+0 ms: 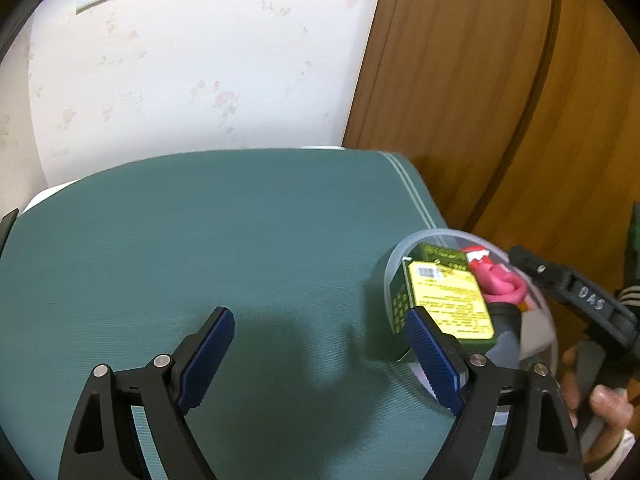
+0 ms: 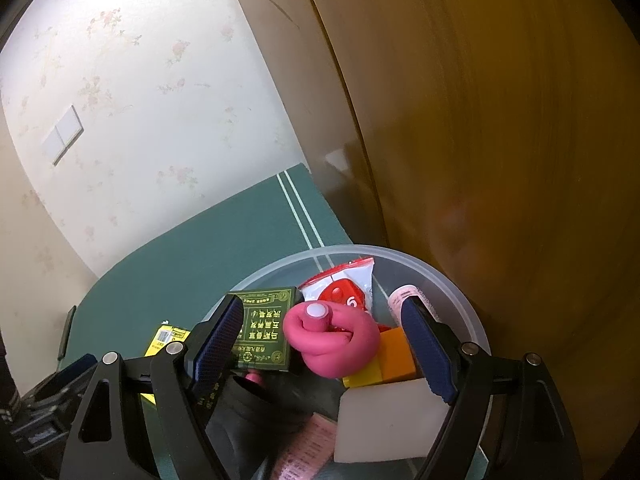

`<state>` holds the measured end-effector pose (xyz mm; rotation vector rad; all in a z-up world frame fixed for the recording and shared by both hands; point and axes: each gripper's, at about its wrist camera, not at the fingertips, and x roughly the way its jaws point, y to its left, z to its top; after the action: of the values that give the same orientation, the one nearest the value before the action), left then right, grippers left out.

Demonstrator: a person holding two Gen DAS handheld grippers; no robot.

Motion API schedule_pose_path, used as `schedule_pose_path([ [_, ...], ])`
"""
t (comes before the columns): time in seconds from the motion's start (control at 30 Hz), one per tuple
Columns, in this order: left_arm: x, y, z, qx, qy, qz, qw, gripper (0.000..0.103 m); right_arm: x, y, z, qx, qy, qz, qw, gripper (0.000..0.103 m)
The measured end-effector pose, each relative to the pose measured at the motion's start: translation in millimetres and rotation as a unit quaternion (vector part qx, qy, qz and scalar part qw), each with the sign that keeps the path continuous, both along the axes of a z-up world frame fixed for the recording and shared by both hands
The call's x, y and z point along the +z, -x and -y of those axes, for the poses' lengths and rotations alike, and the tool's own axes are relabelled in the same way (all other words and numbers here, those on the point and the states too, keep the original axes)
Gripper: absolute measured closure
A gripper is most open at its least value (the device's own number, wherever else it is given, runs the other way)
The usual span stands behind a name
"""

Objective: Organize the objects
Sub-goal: 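Release the yellow box into the bowl with the left tool while the right tool releases the curler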

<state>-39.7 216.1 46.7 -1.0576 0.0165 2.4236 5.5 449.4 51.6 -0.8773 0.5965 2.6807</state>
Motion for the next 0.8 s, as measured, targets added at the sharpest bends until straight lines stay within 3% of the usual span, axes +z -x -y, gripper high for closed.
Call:
schedule_pose_path([
  [0.33,-12,1,-28,-0.017,0.026,0.002,0.9995,0.013,-4,-1,4,-0.001,0.0,-0.005,1.0,0.021],
  [0.8,-22,-3,-35,-0.02,0.071,-0.015,0.9972,0.012,-7,4,5,0.0,0.001,-0.008,1.0,0.021],
])
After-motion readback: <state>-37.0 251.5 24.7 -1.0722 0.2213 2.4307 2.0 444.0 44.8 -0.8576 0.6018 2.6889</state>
